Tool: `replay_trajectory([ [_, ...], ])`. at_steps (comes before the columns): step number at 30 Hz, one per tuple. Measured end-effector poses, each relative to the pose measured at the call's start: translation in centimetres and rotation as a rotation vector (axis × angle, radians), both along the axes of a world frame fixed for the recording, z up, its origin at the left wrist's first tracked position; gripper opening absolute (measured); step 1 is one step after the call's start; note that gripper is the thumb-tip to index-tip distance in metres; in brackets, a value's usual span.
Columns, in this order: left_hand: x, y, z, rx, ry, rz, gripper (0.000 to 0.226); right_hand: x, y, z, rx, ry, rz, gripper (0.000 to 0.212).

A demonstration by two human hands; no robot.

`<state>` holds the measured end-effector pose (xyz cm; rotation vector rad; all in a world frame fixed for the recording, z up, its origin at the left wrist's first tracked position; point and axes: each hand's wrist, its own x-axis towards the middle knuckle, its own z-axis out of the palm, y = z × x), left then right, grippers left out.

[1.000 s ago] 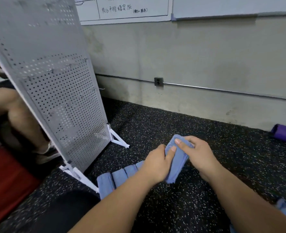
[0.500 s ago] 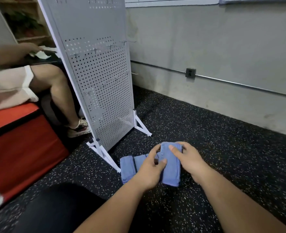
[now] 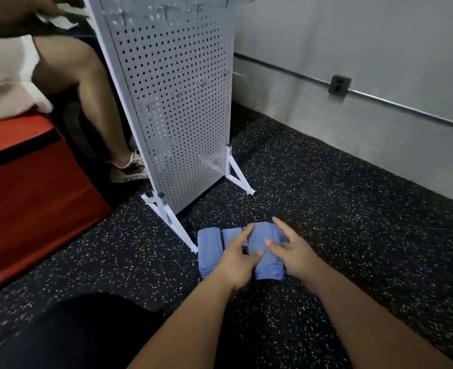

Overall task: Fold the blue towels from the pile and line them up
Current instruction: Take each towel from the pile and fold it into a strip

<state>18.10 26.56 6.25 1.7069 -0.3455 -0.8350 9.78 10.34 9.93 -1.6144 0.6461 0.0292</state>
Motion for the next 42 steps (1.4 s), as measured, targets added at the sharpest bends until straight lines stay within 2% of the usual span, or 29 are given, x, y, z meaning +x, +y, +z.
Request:
replay_trajectory([
  [3, 1.3, 0.1, -2.3, 0.040, 0.014, 0.087, 0.068, 1.4, 0.2, -1.9, 0.085, 0.054, 0.076, 0.064],
  [6, 2.3, 0.6, -3.3, 0.039, 0.083, 0.082, 0.072, 2.5, 0.2, -4.3, 0.021, 0.107, 0.152, 0.056],
  [8, 2.7, 0.7, -3.9, 0.086, 0.057, 0.064, 0.075, 3.2, 0.1, -5.9, -0.060, 0.109, 0.160, 0.053],
  [13, 4.0, 0.1, -6.5, 0.280, -0.077, 0.078, 0.077, 5.7, 0.5, -9.9, -0.194, 0.109, 0.084, 0.051],
  [16, 4.5, 0.5, -7.7, 0.516, -0.314, 0.019, 0.076, 7.1, 0.7, -12.5, -0.257, 0.138, 0.057, 0.051],
  [19, 5.2, 0.8, -9.0, 0.638, -0.490, 0.001, 0.071, 8.2, 0.8, -14.5, -0.296, 0.143, 0.051, 0.053],
  [25, 7.0, 0.7, -12.2, 0.748, -0.539, -0.043, 0.075, 9.9, 1.2, -17.3, -0.363, 0.102, 0.051, 0.055],
  [30, 7.4, 0.8, -13.5, 0.773, -0.533, -0.068, 0.076, 10.6, 1.6, -18.5, -0.416, 0.131, 0.161, 0.058],
  [35, 7.3, 0.7, -14.1, 0.812, -0.595, -0.124, 0.069, 10.6, 2.2, -19.7, -0.838, 0.253, 0.287, 0.064],
  [42, 7.7, 0.2, -14.6, 0.922, -0.600, -0.220, 0.067, 10.5, 2.3, -20.5, -0.997, 0.349, 0.328, 0.064],
])
